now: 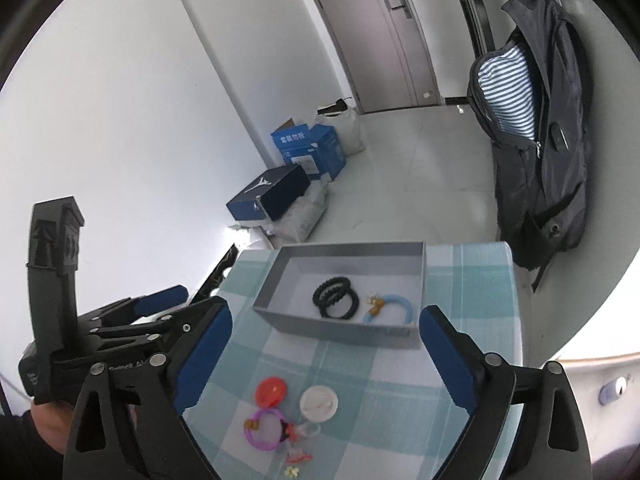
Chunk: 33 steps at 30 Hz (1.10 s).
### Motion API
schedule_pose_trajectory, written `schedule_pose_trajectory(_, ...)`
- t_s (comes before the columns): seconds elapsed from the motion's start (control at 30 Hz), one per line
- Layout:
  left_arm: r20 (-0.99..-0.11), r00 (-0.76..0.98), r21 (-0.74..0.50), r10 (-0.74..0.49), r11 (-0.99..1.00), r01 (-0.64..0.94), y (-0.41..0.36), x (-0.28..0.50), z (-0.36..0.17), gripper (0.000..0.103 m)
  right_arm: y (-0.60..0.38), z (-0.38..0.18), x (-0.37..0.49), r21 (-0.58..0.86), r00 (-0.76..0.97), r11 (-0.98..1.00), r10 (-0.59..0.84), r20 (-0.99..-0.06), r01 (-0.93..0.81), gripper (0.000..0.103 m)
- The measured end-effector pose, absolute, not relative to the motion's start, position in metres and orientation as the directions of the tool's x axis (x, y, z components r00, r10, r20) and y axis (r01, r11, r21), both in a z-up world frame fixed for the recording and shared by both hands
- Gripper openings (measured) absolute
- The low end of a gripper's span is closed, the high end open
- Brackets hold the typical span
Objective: Organize jewelry
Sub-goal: 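Withdraw both open tools from the box toward the remaining jewelry, then lower the right tool onto the small charms and close on one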
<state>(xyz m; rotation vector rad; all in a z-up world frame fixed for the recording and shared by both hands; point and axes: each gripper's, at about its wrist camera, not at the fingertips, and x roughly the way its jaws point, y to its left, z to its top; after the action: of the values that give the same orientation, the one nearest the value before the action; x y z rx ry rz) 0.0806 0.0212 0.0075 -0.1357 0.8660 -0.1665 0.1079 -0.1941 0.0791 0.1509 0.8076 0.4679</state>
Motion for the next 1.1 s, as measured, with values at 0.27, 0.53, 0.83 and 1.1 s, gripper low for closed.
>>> schedule_pose_trajectory(0.27, -0.755, 0.631, -0.165, -0.178, 0.983, 0.080, 0.028, 0.054, -0.007, 0.079, -0.182, 0.067, 0.073, 0.241, 0.613, 0.897, 0.432, -0.662, -0.371, 0.103)
schedule_pose_trajectory(0.53, -0.773, 0.611, -0.171, -0.173, 0.983, 0.063, 0.033, 0.032, -0.031, 0.079, -0.177, 0.036, 0.056, 0.231, 0.571, 0.909, 0.401, -0.716, -0.348, 0.103)
schedule_pose_trajectory(0.83, -0.810, 0.555, -0.191, -0.192, 0.980, 0.061, 0.038, 0.018, -0.064, 0.079, -0.168, -0.004, 0.039, 0.251, 0.451, 0.900, 0.401, -0.798, -0.357, 0.102)
schedule_pose_trajectory(1.1, -0.827, 0.520, -0.236, -0.216, 0.971, 0.028, 0.047, 0.016, -0.074, 0.079, -0.152, -0.032, 0.024, 0.236, 0.353, 0.891, 0.379, -0.855, -0.387, 0.085)
